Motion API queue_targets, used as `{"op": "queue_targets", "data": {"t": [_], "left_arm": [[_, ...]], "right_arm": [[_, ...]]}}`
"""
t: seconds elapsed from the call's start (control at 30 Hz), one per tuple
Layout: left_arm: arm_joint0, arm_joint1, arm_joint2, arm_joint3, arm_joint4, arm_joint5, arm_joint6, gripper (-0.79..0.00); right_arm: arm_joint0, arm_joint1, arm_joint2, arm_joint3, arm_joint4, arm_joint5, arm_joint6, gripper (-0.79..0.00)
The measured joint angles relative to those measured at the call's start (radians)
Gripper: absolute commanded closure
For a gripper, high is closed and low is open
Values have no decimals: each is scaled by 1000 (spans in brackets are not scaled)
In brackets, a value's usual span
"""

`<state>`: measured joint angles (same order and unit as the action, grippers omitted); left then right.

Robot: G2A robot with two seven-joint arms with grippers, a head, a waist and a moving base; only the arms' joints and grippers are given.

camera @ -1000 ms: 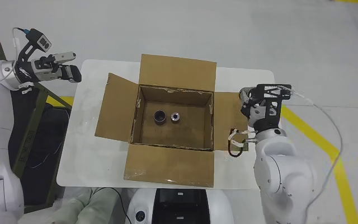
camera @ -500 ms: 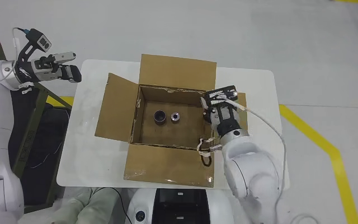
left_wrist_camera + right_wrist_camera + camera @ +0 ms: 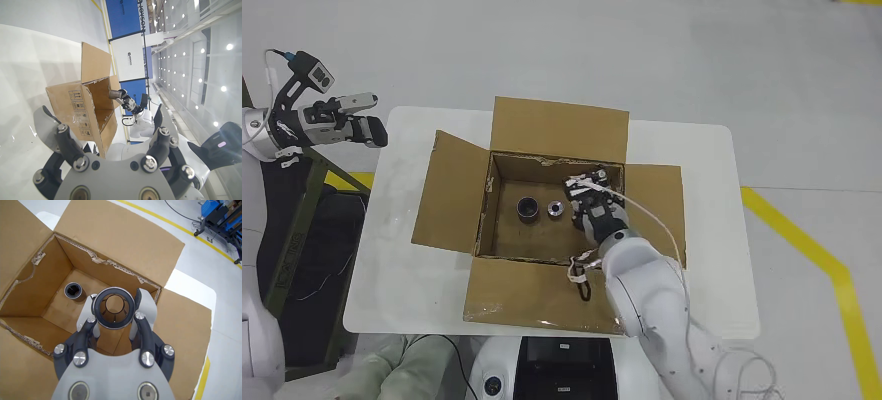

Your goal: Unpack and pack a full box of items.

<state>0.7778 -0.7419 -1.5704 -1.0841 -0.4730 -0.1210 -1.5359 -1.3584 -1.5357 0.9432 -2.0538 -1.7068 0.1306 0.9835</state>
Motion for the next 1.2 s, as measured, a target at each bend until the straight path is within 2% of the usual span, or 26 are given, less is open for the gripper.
{"op": "queue_targets", "data": {"t": [0.8, 1.2], "left_arm": [[0, 0, 0, 0, 0, 0, 0, -785], [0, 0, 0, 0, 0, 0, 0, -785]], "right_arm": [[126, -33, 37, 353, 177, 53, -64, 0], [172, -46, 16, 458, 167, 77, -68, 0]]}}
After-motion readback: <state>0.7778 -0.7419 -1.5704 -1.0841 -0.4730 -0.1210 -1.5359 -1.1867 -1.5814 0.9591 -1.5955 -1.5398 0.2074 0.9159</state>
